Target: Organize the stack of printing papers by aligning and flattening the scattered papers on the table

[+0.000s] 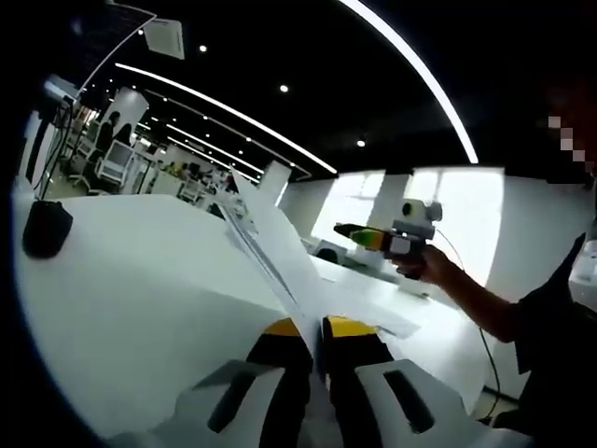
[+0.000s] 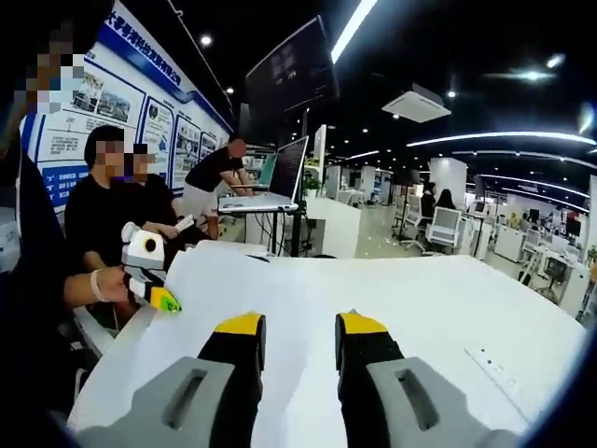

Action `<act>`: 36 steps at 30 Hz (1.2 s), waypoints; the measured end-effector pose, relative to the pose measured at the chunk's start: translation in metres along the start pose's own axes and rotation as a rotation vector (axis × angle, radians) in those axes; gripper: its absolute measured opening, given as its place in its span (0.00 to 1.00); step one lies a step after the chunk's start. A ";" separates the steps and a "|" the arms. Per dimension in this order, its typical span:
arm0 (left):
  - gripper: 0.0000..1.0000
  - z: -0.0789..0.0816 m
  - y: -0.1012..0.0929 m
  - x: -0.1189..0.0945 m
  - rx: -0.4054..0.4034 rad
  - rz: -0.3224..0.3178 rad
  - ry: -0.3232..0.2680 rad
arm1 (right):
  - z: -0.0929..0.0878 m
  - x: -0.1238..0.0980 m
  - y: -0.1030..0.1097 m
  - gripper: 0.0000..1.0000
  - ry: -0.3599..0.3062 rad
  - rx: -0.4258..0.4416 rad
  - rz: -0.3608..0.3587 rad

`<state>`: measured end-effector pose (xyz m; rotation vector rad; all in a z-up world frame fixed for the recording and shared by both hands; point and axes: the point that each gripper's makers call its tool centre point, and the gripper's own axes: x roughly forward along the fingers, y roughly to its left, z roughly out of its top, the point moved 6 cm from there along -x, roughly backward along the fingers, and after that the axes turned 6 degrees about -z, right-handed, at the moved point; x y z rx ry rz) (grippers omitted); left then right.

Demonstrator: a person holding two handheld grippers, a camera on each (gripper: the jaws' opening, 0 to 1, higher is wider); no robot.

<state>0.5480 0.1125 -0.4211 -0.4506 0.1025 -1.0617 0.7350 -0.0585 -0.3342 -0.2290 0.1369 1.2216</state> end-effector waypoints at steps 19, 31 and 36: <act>0.09 0.002 0.013 0.004 -0.006 0.008 0.005 | -0.024 -0.018 -0.003 0.42 -0.008 0.020 -0.033; 0.10 0.002 0.017 0.002 -0.008 0.009 0.009 | -0.041 -0.037 -0.010 0.47 -0.007 0.035 -0.079; 0.10 0.002 0.018 0.001 -0.008 0.010 0.009 | -0.048 -0.046 -0.015 0.47 -0.005 0.049 -0.103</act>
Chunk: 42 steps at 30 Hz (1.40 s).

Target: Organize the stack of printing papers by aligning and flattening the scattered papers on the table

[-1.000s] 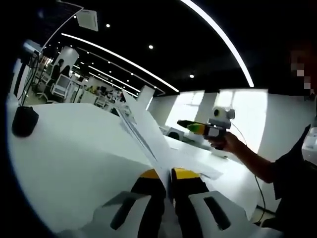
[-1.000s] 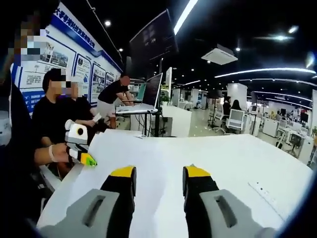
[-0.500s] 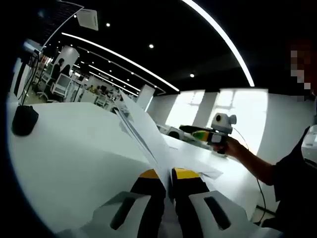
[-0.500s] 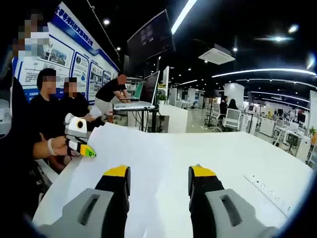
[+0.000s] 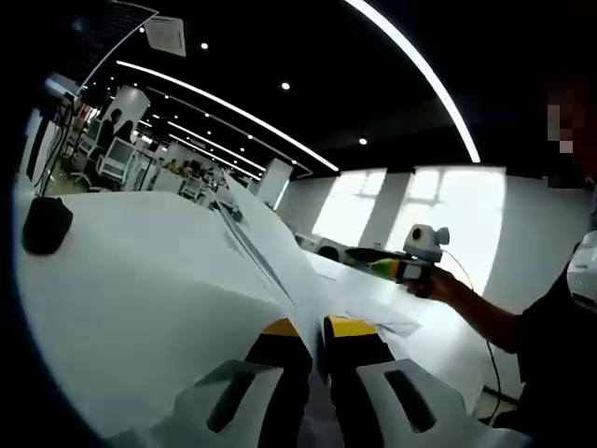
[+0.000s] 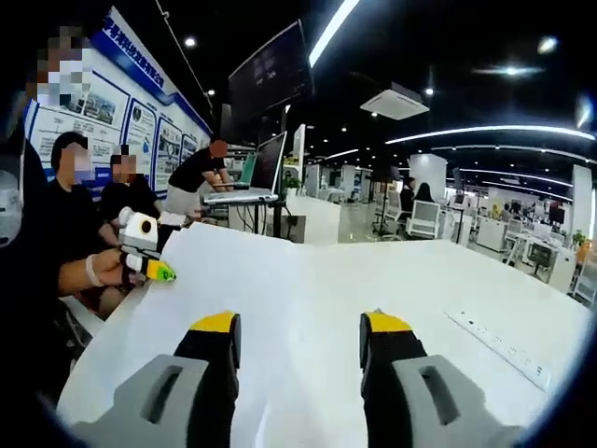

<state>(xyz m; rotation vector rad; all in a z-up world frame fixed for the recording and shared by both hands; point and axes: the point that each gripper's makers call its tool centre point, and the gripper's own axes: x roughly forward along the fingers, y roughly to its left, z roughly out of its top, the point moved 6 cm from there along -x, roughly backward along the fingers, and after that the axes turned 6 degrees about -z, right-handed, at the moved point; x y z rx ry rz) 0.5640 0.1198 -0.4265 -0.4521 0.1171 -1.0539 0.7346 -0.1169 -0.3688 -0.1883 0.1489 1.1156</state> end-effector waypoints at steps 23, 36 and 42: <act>0.10 -0.002 -0.007 -0.002 0.001 0.004 0.001 | -0.005 -0.031 -0.011 0.46 -0.031 0.007 -0.068; 0.10 -0.001 -0.006 0.000 0.008 0.003 0.007 | -0.013 -0.049 -0.018 0.44 -0.033 0.026 -0.111; 0.10 -0.001 -0.006 0.002 0.010 0.004 0.009 | -0.016 -0.057 -0.023 0.43 -0.030 0.030 -0.128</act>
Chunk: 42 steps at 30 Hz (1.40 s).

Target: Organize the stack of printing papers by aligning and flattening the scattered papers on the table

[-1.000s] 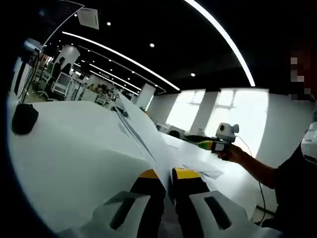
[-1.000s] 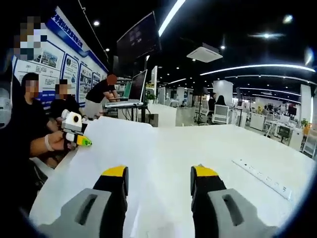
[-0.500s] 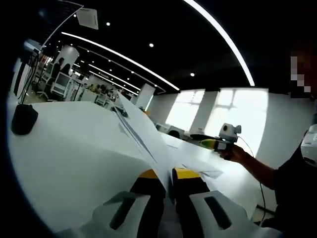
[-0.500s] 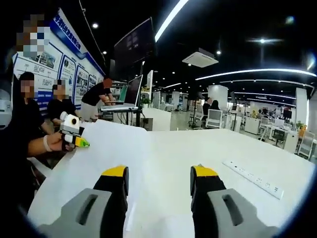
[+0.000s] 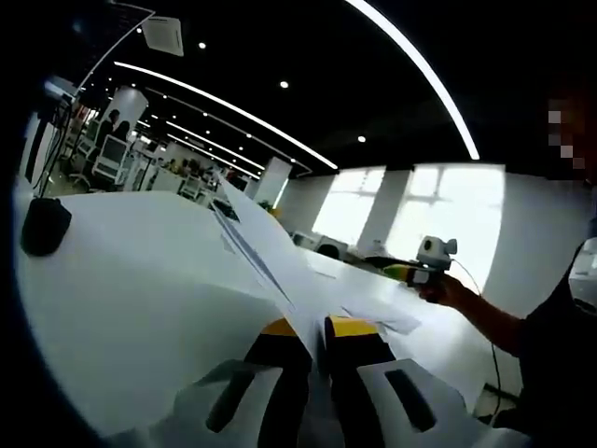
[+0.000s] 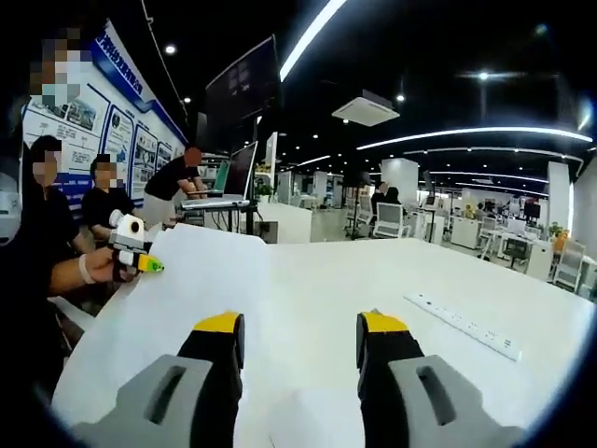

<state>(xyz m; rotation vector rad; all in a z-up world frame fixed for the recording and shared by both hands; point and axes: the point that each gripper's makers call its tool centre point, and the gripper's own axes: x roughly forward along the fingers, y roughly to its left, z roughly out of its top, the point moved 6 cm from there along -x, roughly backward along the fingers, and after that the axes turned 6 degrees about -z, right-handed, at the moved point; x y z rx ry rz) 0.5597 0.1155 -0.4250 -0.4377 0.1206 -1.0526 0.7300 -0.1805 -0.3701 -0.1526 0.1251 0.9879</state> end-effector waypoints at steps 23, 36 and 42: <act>0.10 -0.001 -0.002 0.001 0.003 -0.006 0.003 | -0.007 -0.021 -0.009 0.42 0.005 0.002 -0.047; 0.10 -0.002 -0.004 0.001 0.001 -0.009 0.006 | -0.016 -0.042 -0.016 0.39 0.011 0.018 -0.090; 0.10 -0.002 -0.004 0.000 0.002 -0.008 0.007 | -0.021 -0.055 -0.022 0.39 0.009 0.024 -0.121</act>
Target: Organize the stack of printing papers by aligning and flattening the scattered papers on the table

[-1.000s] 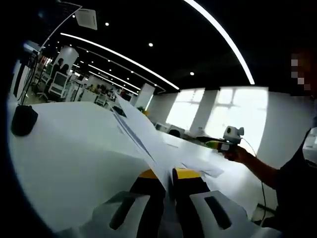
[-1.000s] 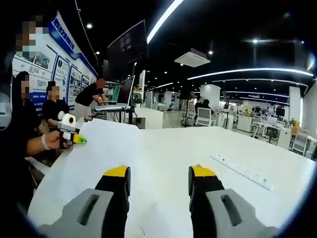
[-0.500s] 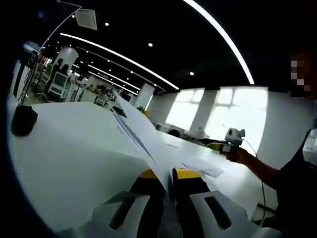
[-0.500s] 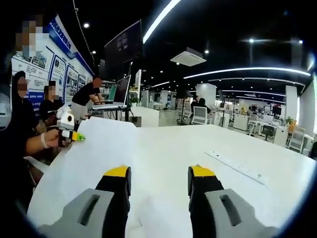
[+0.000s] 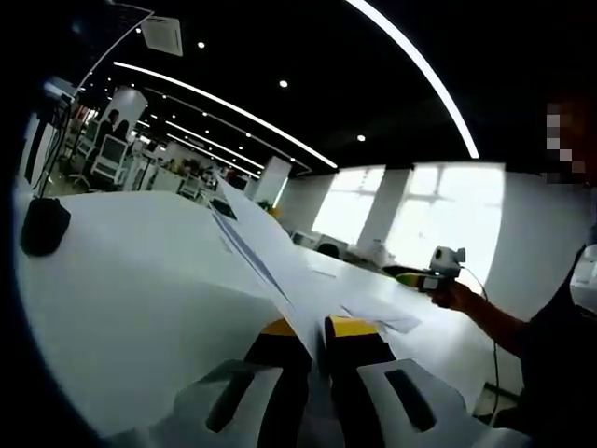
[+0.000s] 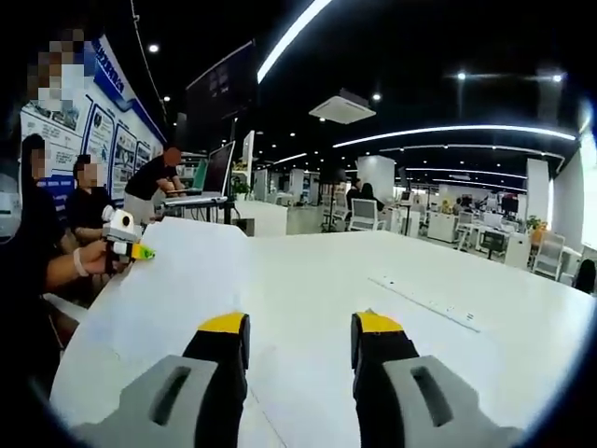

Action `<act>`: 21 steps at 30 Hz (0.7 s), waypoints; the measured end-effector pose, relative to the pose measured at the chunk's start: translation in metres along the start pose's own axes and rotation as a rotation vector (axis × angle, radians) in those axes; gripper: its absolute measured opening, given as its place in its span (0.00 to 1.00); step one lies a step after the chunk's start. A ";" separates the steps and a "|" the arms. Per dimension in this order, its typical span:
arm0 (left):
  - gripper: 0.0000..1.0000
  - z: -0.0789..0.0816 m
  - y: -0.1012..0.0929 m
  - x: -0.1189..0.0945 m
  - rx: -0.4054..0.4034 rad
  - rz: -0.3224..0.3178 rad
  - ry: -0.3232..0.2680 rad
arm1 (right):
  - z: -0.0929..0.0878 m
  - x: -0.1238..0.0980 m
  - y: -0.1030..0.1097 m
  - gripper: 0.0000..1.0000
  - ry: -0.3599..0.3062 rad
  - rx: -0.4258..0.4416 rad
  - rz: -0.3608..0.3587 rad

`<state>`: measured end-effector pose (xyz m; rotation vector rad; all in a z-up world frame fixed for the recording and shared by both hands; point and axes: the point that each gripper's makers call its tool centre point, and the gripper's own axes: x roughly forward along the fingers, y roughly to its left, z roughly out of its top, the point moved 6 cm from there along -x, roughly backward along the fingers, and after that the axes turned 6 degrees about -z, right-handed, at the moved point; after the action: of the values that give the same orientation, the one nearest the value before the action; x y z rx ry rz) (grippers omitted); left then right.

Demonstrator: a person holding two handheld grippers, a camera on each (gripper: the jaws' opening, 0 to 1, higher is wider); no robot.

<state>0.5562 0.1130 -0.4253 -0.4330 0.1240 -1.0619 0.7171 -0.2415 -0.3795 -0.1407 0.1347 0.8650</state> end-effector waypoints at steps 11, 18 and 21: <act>0.10 0.000 0.000 0.000 0.000 0.000 0.001 | -0.004 -0.013 -0.010 0.39 0.004 0.004 -0.040; 0.10 0.001 0.000 0.000 0.000 -0.001 0.002 | -0.007 -0.020 -0.017 0.39 0.007 0.010 -0.065; 0.10 0.000 0.000 0.000 -0.001 -0.002 0.002 | -0.008 -0.024 -0.020 0.39 0.004 0.011 -0.076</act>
<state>0.5564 0.1134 -0.4250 -0.4333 0.1257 -1.0646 0.7167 -0.2734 -0.3814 -0.1368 0.1371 0.7884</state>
